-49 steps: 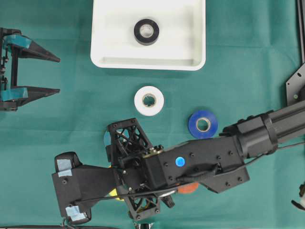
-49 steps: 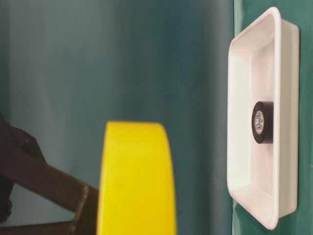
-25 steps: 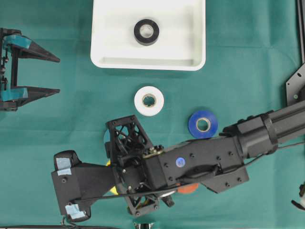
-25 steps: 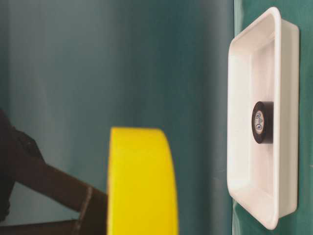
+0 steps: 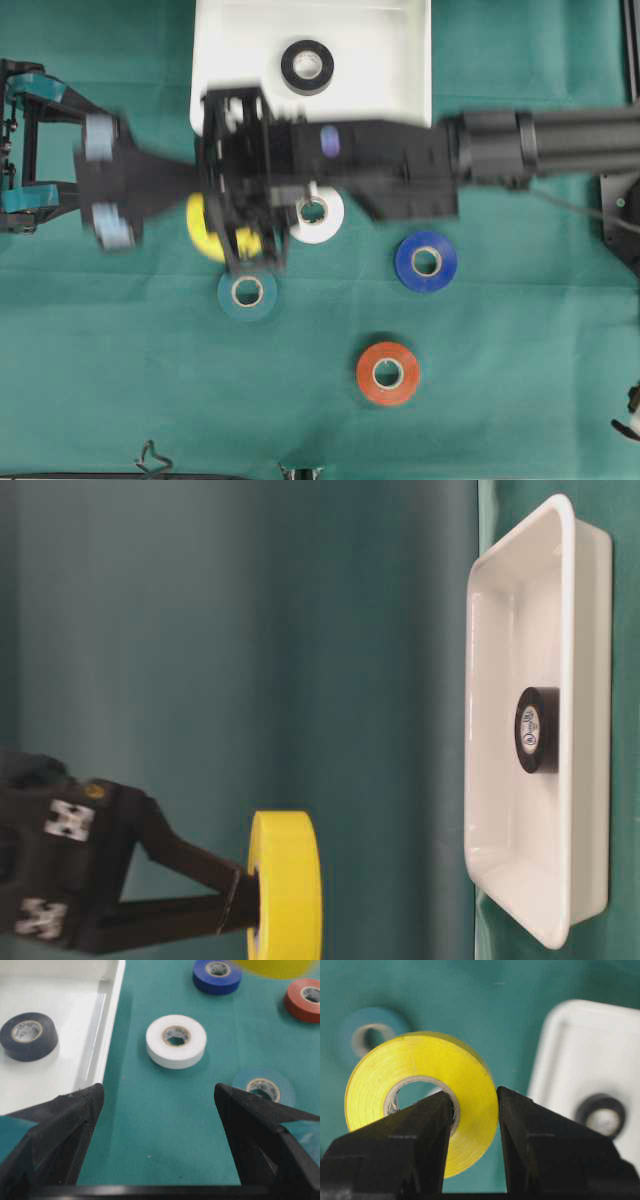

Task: Pick up the tape from a random location and place it into the white case.
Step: 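Lift the yellow roll and carry it into the white tray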

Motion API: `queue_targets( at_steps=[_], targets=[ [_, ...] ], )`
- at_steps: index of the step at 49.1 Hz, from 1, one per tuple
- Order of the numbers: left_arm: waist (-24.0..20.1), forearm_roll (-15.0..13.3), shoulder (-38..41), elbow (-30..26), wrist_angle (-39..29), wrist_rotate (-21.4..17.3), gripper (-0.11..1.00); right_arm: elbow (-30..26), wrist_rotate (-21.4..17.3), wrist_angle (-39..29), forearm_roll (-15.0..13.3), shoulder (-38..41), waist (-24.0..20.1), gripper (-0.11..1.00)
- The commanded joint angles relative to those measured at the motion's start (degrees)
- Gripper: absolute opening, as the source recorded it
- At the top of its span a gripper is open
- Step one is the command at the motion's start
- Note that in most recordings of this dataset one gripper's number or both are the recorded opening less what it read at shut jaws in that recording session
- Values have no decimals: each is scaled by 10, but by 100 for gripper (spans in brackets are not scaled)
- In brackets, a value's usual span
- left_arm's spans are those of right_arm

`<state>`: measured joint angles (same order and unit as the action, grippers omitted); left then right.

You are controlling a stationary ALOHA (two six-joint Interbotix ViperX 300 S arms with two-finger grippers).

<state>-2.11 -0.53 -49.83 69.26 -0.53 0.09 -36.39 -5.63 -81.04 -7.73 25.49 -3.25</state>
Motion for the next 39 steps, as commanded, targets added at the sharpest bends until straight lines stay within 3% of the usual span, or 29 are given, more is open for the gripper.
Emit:
queue_targets(
  at_steps=[1,22,39],
  targets=[
    [-1,1,2,-9,3,1,97,-14,4,12,1,-38,37,29],
    [-1,1,2,-10,3,1,97,-7,33,84,0,-34,180,29],
    [-1,1,1,-10,3,3,97,26,44,78,-1,-44,206,29]
  ],
)
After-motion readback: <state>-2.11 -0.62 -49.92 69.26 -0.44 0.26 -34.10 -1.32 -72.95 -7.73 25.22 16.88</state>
